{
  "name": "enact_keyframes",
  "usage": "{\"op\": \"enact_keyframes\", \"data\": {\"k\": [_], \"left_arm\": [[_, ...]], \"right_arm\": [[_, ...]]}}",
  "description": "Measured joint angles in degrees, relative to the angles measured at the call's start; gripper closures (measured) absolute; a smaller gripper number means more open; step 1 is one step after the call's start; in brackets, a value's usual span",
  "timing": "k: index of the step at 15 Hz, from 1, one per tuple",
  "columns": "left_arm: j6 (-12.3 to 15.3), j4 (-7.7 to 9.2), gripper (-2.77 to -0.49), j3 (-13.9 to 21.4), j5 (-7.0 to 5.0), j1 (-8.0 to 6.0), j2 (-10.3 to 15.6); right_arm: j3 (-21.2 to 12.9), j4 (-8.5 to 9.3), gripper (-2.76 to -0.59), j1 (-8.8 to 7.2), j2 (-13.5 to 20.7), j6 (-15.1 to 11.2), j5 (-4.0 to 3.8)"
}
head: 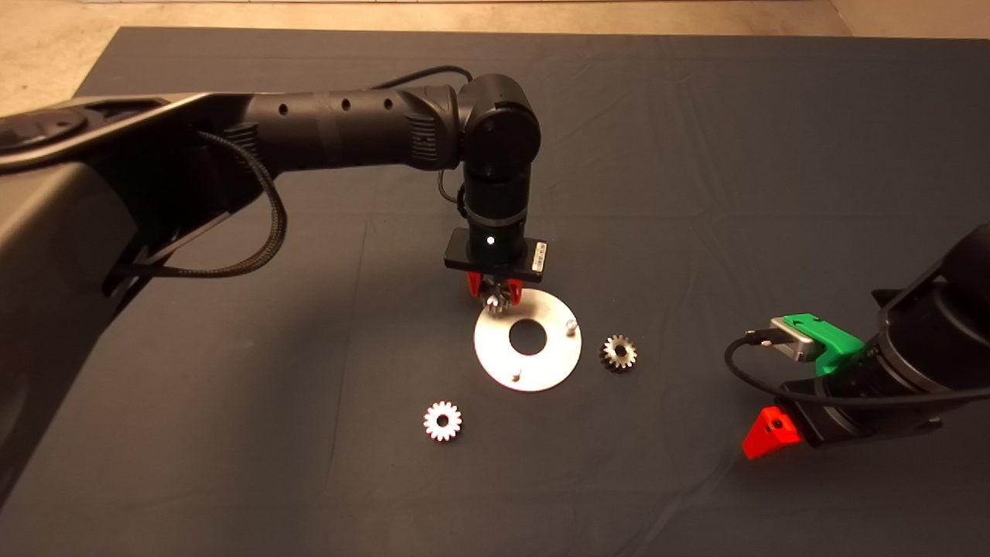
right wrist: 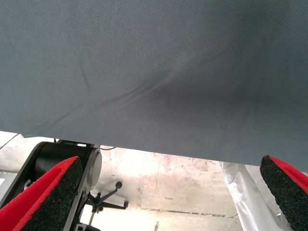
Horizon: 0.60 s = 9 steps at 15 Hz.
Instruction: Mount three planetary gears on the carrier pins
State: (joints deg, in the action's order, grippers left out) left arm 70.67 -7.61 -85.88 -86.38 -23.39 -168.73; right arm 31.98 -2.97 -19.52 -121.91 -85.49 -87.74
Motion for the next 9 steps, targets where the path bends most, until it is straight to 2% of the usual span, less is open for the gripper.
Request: {"op": "enact_keyframes", "data": {"k": [4,5,7,9], "left_arm": [[0.0,0.04,-0.88,0.02,0.33,0.0,0.01],[0.0,0.17,-0.88,0.02,0.77,0.0,0.04],[0.0,0.76,-0.88,0.05,2.93,0.05,0.01],[0.02,0.83,-0.89,0.13,3.41,0.03,0.01]], "right_arm": [[0.0,0.02,-2.76,0.0,0.0,0.0,0.0],[0.0,0.02,-2.76,0.0,0.02,0.0,0.0],[0.0,0.02,-2.76,0.0,0.0,0.0,0.0],[0.0,0.0,-2.76,0.0,0.02,0.0,0.0]]}}
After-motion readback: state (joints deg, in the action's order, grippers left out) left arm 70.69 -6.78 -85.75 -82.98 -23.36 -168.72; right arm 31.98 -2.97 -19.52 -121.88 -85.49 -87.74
